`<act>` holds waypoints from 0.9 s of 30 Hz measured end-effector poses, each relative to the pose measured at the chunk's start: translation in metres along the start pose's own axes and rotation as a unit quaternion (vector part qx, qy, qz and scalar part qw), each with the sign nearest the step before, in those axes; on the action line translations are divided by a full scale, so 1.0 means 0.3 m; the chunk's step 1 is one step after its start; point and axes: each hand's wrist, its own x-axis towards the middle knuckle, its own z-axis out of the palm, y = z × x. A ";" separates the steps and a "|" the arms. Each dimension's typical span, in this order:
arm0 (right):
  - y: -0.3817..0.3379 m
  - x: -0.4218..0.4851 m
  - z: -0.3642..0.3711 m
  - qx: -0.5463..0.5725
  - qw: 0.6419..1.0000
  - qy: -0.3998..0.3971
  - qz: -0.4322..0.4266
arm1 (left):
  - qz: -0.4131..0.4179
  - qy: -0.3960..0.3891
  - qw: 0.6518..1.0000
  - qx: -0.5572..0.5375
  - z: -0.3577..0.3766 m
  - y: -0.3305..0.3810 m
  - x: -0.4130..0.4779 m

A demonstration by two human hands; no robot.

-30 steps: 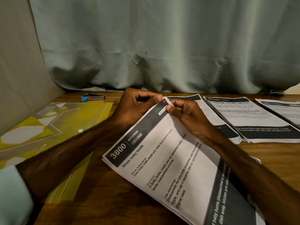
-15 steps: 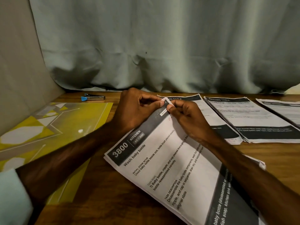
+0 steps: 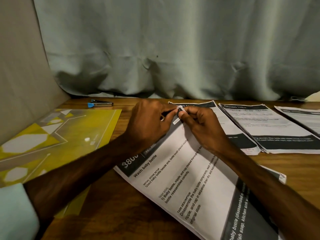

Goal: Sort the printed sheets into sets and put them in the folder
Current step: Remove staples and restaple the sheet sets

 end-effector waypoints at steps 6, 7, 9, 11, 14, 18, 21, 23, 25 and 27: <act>-0.002 -0.002 0.005 -0.038 0.999 0.001 -0.035 | 0.007 0.001 0.999 0.038 0.000 0.009 -0.001; -0.004 -0.002 0.007 -0.046 0.998 -0.003 -0.036 | 0.004 0.004 1.000 0.031 -0.002 0.010 0.000; -0.003 -0.003 0.012 -0.061 0.997 -0.010 -0.038 | 0.005 0.006 1.000 0.024 -0.006 0.013 0.004; -0.003 -0.004 0.013 -0.068 0.997 -0.012 -0.039 | 0.017 -0.002 0.999 0.029 -0.007 0.018 0.005; 0.002 -0.005 0.010 -0.089 0.995 -0.012 -0.049 | 0.055 -0.003 0.996 0.069 -0.003 0.020 -0.004; 0.009 -0.001 0.013 -0.079 0.996 -0.014 -0.032 | 0.048 -0.005 0.996 0.077 -0.011 0.012 -0.001; 0.008 -0.002 0.007 -0.044 0.999 -0.024 -0.010 | 0.018 -0.018 0.998 0.058 -0.011 -0.003 0.009; 0.008 0.001 0.002 -0.029 0.999 -0.035 0.005 | -0.010 -0.024 0.999 0.039 -0.009 -0.011 0.013; 0.003 0.007 -0.002 -0.012 0.999 -0.047 0.020 | -0.058 -0.029 0.996 -0.057 -0.007 -0.017 0.015; -0.007 0.010 -0.009 0.028 0.997 -0.051 0.043 | -0.136 -0.044 0.965 -0.218 -0.014 -0.021 0.021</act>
